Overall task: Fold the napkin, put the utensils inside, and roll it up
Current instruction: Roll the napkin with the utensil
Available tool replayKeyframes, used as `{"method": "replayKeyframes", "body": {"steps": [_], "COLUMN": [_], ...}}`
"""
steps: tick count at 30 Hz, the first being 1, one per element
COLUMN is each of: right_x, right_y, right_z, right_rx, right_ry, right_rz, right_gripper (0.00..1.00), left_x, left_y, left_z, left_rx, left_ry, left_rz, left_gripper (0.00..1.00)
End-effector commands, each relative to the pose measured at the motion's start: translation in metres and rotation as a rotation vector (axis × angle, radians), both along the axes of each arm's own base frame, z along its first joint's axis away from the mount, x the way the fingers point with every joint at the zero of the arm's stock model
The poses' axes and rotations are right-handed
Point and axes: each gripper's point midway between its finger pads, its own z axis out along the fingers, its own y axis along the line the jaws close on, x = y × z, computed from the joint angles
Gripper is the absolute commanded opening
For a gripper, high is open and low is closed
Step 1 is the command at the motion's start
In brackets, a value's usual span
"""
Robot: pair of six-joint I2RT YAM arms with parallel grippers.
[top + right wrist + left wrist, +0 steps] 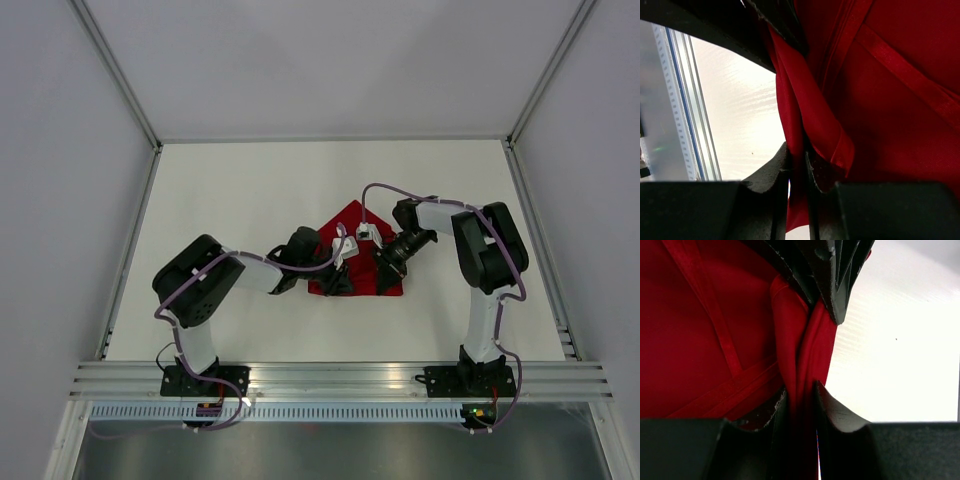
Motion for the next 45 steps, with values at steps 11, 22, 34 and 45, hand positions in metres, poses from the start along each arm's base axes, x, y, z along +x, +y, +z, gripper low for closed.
{"method": "replayKeyframes", "body": {"steps": [11, 22, 34, 45], "right_x": [0.028, 0.023, 0.018, 0.024], "right_y": [-0.001, -0.005, 0.024, 0.041], "right_z": [0.007, 0.043, 0.047, 0.031], "right_rx": [0.023, 0.150, 0.166, 0.123], "right_ry": [-0.271, -0.548, -0.974, -0.994], "right_rz": [-0.025, 0.046, 0.208, 0.337], "right_gripper": [0.52, 0.71, 0.85, 0.85], "left_x": [-0.017, -0.021, -0.025, -0.024], "left_y": [-0.007, -0.001, 0.006, 0.008], "left_z": [-0.015, -0.023, -0.029, -0.033], "left_rx": [0.018, -0.004, -0.012, -0.012], "left_ry": [0.064, 0.138, 0.194, 0.196], "left_rz": [-0.111, -0.116, -0.137, -0.137], "left_gripper": [0.04, 0.02, 0.02, 0.02]}}
